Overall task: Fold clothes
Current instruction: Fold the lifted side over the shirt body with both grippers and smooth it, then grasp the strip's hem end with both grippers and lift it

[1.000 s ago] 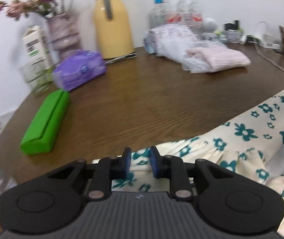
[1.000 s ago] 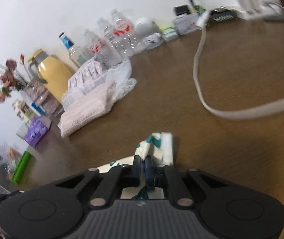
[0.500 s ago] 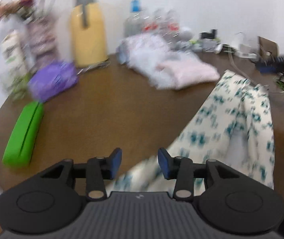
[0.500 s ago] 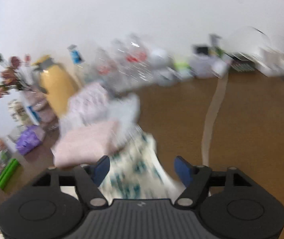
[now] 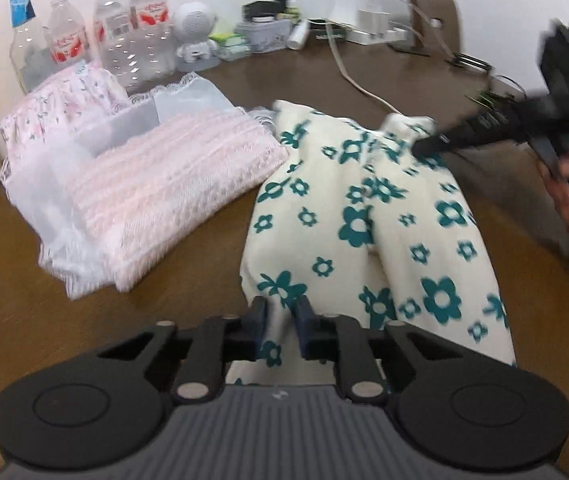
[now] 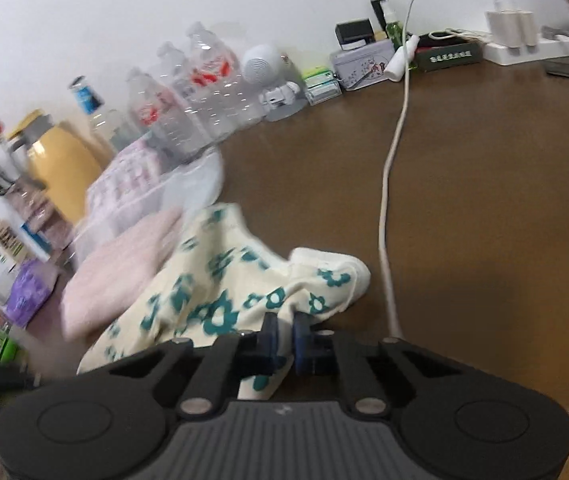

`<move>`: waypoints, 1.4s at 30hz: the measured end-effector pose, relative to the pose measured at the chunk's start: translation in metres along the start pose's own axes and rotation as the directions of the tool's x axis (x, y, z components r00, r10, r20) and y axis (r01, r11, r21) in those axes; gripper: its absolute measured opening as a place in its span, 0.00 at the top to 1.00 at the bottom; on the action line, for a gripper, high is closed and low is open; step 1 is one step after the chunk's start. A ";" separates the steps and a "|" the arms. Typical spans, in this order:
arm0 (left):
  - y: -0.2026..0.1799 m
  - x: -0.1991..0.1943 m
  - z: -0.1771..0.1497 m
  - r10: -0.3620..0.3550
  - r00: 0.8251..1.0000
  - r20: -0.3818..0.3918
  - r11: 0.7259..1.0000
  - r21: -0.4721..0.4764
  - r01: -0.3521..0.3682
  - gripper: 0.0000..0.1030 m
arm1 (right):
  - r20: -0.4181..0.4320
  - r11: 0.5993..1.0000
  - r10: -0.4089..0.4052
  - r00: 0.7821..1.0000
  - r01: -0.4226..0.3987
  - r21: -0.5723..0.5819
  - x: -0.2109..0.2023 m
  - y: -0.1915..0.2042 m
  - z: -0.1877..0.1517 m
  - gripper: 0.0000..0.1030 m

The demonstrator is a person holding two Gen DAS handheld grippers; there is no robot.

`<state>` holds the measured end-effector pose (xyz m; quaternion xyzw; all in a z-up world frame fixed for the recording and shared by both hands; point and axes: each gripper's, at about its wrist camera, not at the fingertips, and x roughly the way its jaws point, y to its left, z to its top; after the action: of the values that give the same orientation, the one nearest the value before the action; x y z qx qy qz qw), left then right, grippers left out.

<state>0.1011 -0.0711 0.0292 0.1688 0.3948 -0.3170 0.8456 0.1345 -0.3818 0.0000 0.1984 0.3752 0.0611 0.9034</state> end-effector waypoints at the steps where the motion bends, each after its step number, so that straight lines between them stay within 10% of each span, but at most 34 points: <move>1: 0.000 0.008 0.011 0.028 1.000 0.007 0.996 -0.084 -0.027 0.86 | 0.002 0.999 -0.034 0.999 0.034 -0.021 0.016 -0.004 0.018 0.94; 4: 0.003 0.022 0.041 0.022 1.000 0.014 0.960 -0.280 -0.017 0.84 | -0.001 0.991 -0.114 0.994 0.113 -0.071 0.056 -0.013 0.071 0.88; 7: 0.008 -0.005 0.030 -0.003 0.999 0.053 0.960 -0.280 0.018 0.68 | 0.021 0.987 -0.085 0.996 0.087 -0.134 0.031 -0.003 0.075 0.81; 10: 0.017 -0.040 0.002 0.017 0.996 0.086 0.966 -0.258 0.006 0.51 | 0.033 0.972 -0.005 0.999 0.013 -0.235 -0.024 0.014 0.026 0.47; 14: 0.011 -0.065 -0.061 0.023 0.998 0.061 0.973 -0.229 -0.009 0.52 | -0.002 0.955 0.047 0.999 -0.046 -0.293 -0.072 0.043 -0.064 0.48; 18: -0.016 -0.080 -0.101 0.007 0.995 0.097 0.972 -0.236 0.016 0.74 | -0.038 0.936 0.080 0.996 -0.088 -0.339 -0.110 0.075 -0.155 0.51; 20: -0.028 -0.088 -0.114 -0.002 0.992 0.123 0.966 -0.258 0.034 0.79 | -0.045 0.930 0.086 0.995 -0.097 -0.356 -0.123 0.089 -0.189 0.82; 22: -0.043 -0.092 -0.117 -0.027 0.991 0.129 0.959 -0.276 0.062 0.85 | -0.014 0.915 0.079 0.997 -0.078 -0.396 -0.141 0.095 -0.209 0.85; 31: -0.126 -0.155 -0.166 -0.132 0.971 0.198 0.983 -0.099 0.154 0.71 | 0.020 0.751 0.159 0.987 -0.108 -0.651 -0.244 0.084 -0.273 0.79; 34: -0.116 -0.189 -0.185 -0.194 0.936 0.293 0.981 0.070 0.181 0.55 | 0.028 0.650 0.194 0.981 -0.107 -0.752 -0.276 0.082 -0.297 0.39; 35: -0.120 -0.194 -0.192 -0.210 0.924 0.320 0.970 0.184 0.157 0.52 | 0.031 0.585 0.212 0.977 -0.102 -0.805 -0.285 0.083 -0.308 0.24; 38: -0.134 -0.208 -0.214 -0.277 0.882 0.381 0.865 0.498 0.056 0.15 | -0.001 0.376 0.251 0.968 -0.099 -0.921 -0.296 0.096 -0.337 0.20; 42: -0.173 -0.187 -0.243 -0.329 0.895 0.302 0.571 0.818 -0.067 0.14 | -0.053 0.164 0.190 0.980 -0.084 -0.983 -0.274 0.116 -0.369 0.20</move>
<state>-0.2420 0.0059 0.0152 0.4327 0.0243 -0.5539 0.7109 -0.3144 -0.2315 -0.0100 -0.3911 0.1917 0.3600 0.8250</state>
